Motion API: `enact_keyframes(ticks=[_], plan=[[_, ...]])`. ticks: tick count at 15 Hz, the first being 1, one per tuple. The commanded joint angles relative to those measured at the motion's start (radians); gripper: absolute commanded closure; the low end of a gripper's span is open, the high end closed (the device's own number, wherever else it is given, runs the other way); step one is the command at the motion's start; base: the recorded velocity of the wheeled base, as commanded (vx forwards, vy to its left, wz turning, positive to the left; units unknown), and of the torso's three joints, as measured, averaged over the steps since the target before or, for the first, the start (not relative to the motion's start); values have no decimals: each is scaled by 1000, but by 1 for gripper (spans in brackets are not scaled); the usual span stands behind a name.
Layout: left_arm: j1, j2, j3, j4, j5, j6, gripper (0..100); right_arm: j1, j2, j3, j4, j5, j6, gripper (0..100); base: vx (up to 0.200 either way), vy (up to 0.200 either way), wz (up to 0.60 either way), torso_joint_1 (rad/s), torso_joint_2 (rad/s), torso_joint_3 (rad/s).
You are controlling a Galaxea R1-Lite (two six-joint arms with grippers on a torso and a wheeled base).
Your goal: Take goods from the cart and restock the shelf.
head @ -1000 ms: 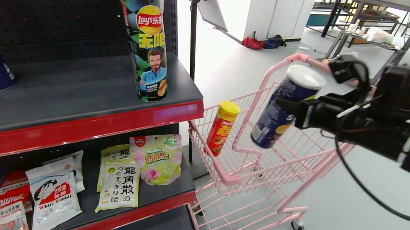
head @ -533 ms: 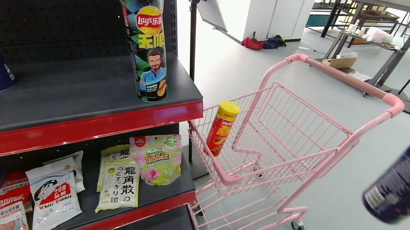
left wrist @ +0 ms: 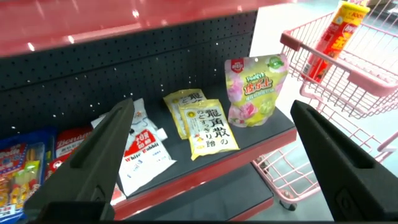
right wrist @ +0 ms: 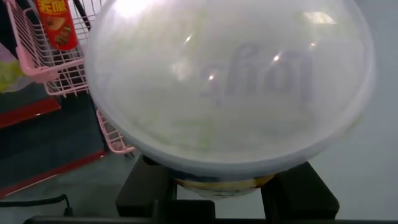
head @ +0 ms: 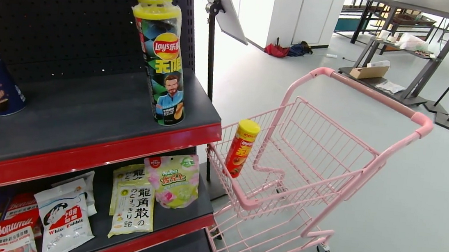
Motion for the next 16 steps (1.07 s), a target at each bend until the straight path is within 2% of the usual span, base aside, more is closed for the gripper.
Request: enact_keyframes(ticks=[1,8,16], plan=[[0,0,0,0,0,1,0,1,-7,-2,0,2,-5,100,0,0,0,188,-540,-349],[0,0,0,0,0,1,0,2,6,-3,0,2,-6,100,0,0,0,211,-558,-352],[0,0,0,2,0,-1,0,2,-4,30,0,2,-44,100,0,0,0,143,-355,-207]])
